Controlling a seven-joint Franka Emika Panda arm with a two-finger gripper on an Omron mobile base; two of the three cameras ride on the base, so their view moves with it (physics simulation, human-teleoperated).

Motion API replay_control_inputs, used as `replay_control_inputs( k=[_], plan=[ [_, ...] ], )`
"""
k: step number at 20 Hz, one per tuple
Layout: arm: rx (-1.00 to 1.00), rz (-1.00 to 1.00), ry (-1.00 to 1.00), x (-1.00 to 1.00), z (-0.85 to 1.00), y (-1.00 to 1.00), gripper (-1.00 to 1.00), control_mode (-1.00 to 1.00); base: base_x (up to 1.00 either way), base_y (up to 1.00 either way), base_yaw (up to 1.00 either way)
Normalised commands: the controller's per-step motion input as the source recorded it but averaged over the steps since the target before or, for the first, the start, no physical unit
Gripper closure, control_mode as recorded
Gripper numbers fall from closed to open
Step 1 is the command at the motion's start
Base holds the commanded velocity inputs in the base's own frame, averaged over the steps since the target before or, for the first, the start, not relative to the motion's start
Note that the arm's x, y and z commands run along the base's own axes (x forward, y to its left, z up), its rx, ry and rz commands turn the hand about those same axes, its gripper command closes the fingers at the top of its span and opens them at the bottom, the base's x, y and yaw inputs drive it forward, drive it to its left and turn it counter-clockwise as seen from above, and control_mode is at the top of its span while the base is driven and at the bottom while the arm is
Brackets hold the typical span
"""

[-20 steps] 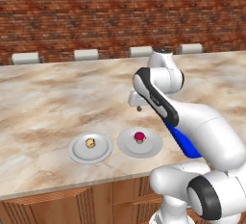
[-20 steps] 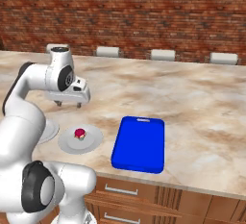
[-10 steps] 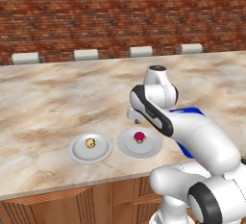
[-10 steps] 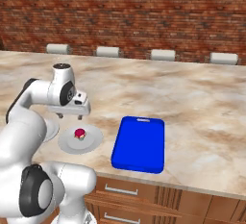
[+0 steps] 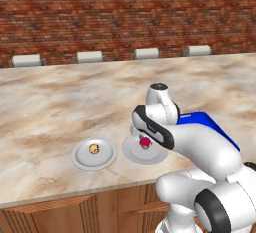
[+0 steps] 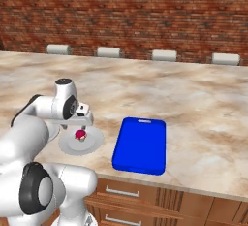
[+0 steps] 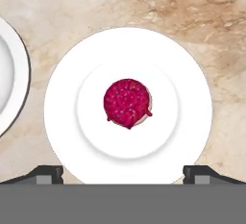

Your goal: Move the dessert items from the plates to the tray.

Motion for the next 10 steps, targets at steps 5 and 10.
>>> replay_control_inputs(
  k=[5,10],
  plan=[
    [-0.01,0.0,0.0,0.34,-0.34,0.01,-1.0,-1.0,0.0,0.0,0.0],
    [0.0,0.0,0.0,0.35,-0.3,0.0,-1.0,-1.0,0.0,0.0,0.0]
  ],
)
